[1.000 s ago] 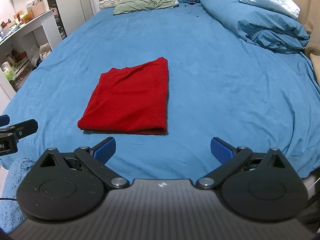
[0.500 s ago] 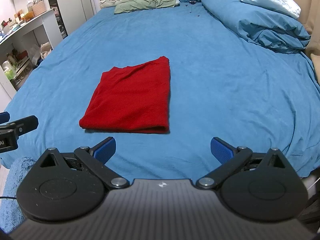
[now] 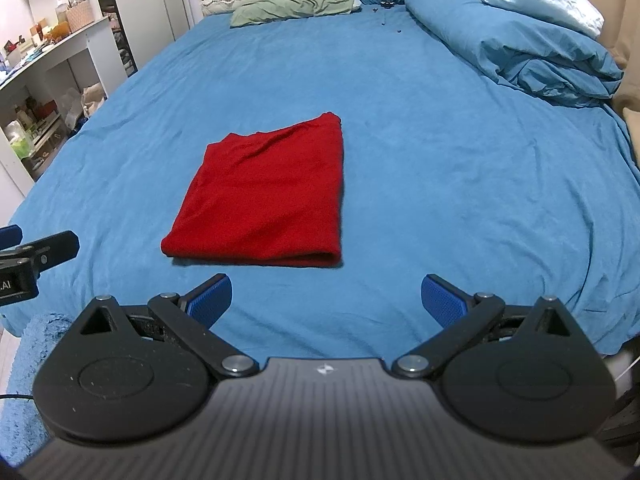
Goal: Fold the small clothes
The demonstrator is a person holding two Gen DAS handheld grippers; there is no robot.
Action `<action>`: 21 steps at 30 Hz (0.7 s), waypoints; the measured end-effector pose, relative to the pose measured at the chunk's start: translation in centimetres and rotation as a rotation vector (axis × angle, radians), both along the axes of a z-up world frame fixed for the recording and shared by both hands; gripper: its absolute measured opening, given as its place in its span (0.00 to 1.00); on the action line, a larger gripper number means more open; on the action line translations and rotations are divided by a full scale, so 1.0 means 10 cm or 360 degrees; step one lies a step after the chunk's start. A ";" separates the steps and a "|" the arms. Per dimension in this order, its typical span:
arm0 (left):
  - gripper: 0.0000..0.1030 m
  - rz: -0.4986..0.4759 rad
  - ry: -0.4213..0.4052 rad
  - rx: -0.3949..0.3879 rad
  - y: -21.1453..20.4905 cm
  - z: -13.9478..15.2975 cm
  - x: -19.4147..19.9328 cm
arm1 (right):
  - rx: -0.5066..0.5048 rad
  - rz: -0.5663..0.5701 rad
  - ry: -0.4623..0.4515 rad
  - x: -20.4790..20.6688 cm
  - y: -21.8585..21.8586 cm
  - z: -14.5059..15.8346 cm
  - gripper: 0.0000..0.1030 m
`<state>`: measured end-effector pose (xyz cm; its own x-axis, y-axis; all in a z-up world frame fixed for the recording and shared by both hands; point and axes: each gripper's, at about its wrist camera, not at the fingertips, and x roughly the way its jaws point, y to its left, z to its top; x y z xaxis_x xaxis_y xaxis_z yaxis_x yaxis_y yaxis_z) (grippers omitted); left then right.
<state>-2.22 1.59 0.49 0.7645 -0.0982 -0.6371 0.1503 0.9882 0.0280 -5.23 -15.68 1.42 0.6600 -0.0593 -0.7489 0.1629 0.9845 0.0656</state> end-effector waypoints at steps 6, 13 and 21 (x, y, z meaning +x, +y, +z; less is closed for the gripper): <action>1.00 0.0010 0.0005 -0.0001 0.00 0.00 0.00 | -0.0002 0.0003 0.0004 0.00 0.01 -0.01 1.00; 1.00 0.0025 0.0006 -0.0018 0.01 0.00 -0.01 | -0.0004 0.0001 0.0006 0.00 0.01 -0.01 1.00; 1.00 0.0070 -0.0030 0.0032 -0.02 -0.02 -0.01 | -0.0004 0.0004 0.0006 0.00 0.03 0.00 1.00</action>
